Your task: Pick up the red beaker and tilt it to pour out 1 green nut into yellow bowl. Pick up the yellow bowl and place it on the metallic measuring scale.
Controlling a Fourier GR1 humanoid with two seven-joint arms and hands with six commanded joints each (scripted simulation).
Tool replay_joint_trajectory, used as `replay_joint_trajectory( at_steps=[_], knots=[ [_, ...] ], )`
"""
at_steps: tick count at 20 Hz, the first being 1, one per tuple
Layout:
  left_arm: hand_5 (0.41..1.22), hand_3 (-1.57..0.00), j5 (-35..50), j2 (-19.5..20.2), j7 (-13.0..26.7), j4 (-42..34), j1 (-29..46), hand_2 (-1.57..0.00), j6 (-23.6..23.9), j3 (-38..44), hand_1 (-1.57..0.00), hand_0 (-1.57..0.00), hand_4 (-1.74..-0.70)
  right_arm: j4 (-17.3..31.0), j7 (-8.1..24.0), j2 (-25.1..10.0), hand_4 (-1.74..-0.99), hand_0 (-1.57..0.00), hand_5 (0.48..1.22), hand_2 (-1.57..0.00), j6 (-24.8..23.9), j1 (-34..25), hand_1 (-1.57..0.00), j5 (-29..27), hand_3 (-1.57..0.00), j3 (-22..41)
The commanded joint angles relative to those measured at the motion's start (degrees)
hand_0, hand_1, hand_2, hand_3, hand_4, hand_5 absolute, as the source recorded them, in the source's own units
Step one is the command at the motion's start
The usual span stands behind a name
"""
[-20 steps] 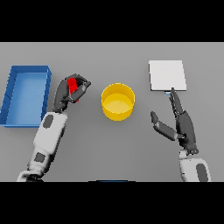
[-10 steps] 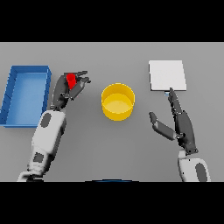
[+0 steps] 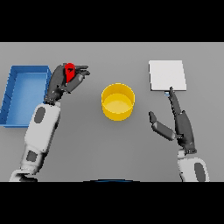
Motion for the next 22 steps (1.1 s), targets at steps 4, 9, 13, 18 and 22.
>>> replay_joint_trajectory(
  at_steps=[4, 9, 13, 18, 22],
  knots=[
    [1.134, -1.56, -3.78, 2.82, 0.71, -0.05, -1.33, -1.56, -0.22, -3.13, -1.56, -1.56, -1.73, 0.07, -0.41, 0.11, -1.210, 0.00, 0.664, 0.00, -0.48, -0.30, 0.00, 1.08, 0.00, 0.49],
    [1.125, -1.57, -13.31, 7.72, 7.02, -1.06, -5.11, -1.57, -2.31, -12.18, -1.57, -1.57, -1.74, -0.90, 1.25, -0.12, -1.186, 0.00, 0.660, 0.00, 0.17, 0.27, 0.00, 0.68, 0.00, 0.53],
    [1.139, -1.57, -19.81, 10.47, 9.44, -1.09, -9.68, -1.57, -5.10, -18.94, -1.57, -1.57, -1.74, -1.08, 1.82, 0.07, -1.178, 0.00, 0.667, 0.00, 0.59, 0.50, 0.00, 0.62, 0.00, 0.93],
    [1.191, -1.57, -30.97, 11.62, 13.41, 1.64, -15.54, -1.57, -7.77, -29.48, -1.57, -1.57, -1.74, -2.10, 2.30, 0.40, -1.182, 0.00, 0.674, 0.00, 1.01, 0.71, 0.00, -0.50, 0.00, 0.75],
    [1.209, -1.44, -38.29, 12.75, 13.28, 4.79, -20.11, -1.57, -13.11, -35.87, -1.57, -1.57, -1.70, -2.44, 4.03, 0.71, -1.191, 0.00, 0.675, 0.00, 1.17, 0.61, 0.00, -1.38, 0.00, 0.42]
  ],
)
